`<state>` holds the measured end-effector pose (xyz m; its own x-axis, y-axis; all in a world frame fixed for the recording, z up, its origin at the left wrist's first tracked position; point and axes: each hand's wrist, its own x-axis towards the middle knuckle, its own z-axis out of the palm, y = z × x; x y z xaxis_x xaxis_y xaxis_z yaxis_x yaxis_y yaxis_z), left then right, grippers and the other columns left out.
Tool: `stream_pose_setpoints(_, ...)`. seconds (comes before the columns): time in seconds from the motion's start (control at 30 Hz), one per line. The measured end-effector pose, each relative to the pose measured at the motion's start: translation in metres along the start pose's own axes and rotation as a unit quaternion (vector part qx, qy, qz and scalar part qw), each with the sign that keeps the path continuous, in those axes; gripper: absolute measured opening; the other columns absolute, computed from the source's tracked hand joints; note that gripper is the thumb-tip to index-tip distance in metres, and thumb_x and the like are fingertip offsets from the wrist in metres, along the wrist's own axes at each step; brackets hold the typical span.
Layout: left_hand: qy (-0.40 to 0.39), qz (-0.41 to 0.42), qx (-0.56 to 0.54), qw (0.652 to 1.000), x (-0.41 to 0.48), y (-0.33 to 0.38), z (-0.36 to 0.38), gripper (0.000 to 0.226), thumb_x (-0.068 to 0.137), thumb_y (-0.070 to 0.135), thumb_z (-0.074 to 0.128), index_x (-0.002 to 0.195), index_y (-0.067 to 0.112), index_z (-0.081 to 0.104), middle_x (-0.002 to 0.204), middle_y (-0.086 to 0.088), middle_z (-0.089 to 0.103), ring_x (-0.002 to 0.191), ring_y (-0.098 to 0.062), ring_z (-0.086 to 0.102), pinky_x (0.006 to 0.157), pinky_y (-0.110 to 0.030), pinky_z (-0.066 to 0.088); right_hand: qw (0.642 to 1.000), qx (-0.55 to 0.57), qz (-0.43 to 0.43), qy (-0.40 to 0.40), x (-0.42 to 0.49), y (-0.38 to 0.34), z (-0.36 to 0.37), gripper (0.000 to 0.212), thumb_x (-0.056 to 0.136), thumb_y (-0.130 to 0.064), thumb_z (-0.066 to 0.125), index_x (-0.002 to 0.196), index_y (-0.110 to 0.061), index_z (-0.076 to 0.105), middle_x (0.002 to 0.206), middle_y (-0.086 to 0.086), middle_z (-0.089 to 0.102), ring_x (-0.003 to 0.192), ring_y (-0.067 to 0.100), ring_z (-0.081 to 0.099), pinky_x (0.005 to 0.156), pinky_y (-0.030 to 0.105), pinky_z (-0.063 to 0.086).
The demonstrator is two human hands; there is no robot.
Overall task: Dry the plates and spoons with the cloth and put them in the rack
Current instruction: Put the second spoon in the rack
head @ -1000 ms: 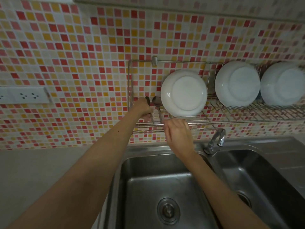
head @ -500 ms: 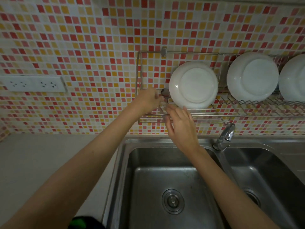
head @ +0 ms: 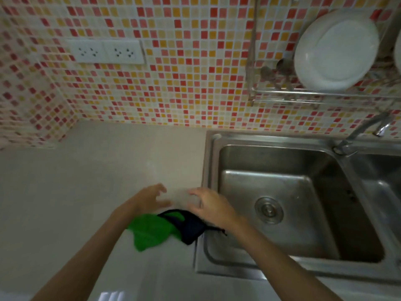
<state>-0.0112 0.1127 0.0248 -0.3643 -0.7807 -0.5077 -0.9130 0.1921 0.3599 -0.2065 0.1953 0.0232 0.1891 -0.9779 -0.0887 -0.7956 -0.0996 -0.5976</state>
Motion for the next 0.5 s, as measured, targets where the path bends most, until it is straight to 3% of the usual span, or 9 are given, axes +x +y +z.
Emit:
stream_pose_setpoints(0.07,-0.047,-0.056,0.015,0.997,-0.003,-0.043,0.017,0.068,0.080,0.051,0.065,0.128,0.009,0.041,0.129,-0.011,0.048,0.116,-0.026,0.051,0.094,-0.029,0.041,0.998,-0.015,0.037,-0.056,0.003,-0.017,0.042,0.060,0.085,-0.047,0.059,0.135,-0.015,0.046,0.136,0.007,0.053,0.124,0.024,0.048,0.099,0.031,0.038)
stream_pose_setpoints(0.17,0.043,-0.121,-0.013,0.992,-0.005,-0.076,0.040,0.075,0.073,0.058,0.067,0.116,0.003,0.043,0.115,-0.016,0.052,0.107,-0.032,0.054,0.085,-0.035,0.047,0.990,-0.067,0.083,-0.095,0.001,-0.018,0.080,0.064,0.086,-0.038,0.059,0.139,-0.009,0.036,0.139,0.011,0.041,0.128,0.028,0.039,0.107,0.035,0.032)
stream_pose_setpoints(0.23,0.044,-0.154,-0.090,0.983,-0.005,-0.092,0.040,0.061,0.076,0.054,0.067,0.097,-0.001,0.052,0.096,-0.016,0.059,0.095,-0.030,0.059,0.072,-0.032,0.047,0.990,-0.037,0.121,-0.059,0.001,-0.019,0.089,0.054,0.088,-0.024,0.057,0.136,-0.006,0.038,0.135,0.013,0.041,0.126,0.029,0.040,0.105,0.035,0.033)
stream_pose_setpoints(0.3,-0.027,-0.163,-0.222,0.961,-0.005,-0.108,0.037,0.045,0.082,0.041,0.068,0.086,-0.003,0.061,0.088,-0.016,0.063,0.085,-0.025,0.060,0.069,-0.032,0.050,0.983,0.036,0.173,-0.049,0.005,-0.023,0.092,0.051,0.086,-0.019,0.061,0.131,-0.003,0.041,0.129,0.015,0.045,0.121,0.029,0.044,0.102,0.035,0.037)
stream_pose_setpoints(0.4,-0.046,-0.088,-0.320,0.942,-0.008,-0.110,0.028,0.030,0.089,0.020,0.063,0.107,-0.004,0.063,0.104,-0.014,0.064,0.092,-0.022,0.060,0.071,-0.025,0.050,0.963,0.118,0.233,-0.062,0.011,-0.024,0.079,0.033,0.081,-0.013,0.068,0.109,0.001,0.059,0.102,0.012,0.060,0.091,0.020,0.058,0.081,0.028,0.043)
stream_pose_setpoints(0.47,0.013,-0.027,-0.370,0.929,-0.009,-0.110,0.016,0.007,0.091,0.013,0.059,0.095,0.007,0.060,0.098,-0.013,0.064,0.091,-0.020,0.057,0.069,-0.023,0.047,0.942,0.213,0.255,-0.041,0.014,-0.029,0.066,0.016,0.082,-0.006,0.067,0.096,0.003,0.067,0.075,0.004,0.064,0.063,0.003,0.057,0.065,0.018,0.042)
stream_pose_setpoints(0.5,0.046,-0.004,-0.396,0.917,-0.009,-0.112,0.008,0.008,0.091,0.011,0.058,0.084,0.012,0.054,0.088,-0.011,0.062,0.086,-0.019,0.056,0.066,-0.021,0.045,0.930,0.253,0.265,-0.020,0.015,-0.033,0.059,0.014,0.083,-0.006,0.065,0.094,0.002,0.069,0.065,-0.003,0.066,0.055,-0.004,0.056,0.060,0.012,0.041)
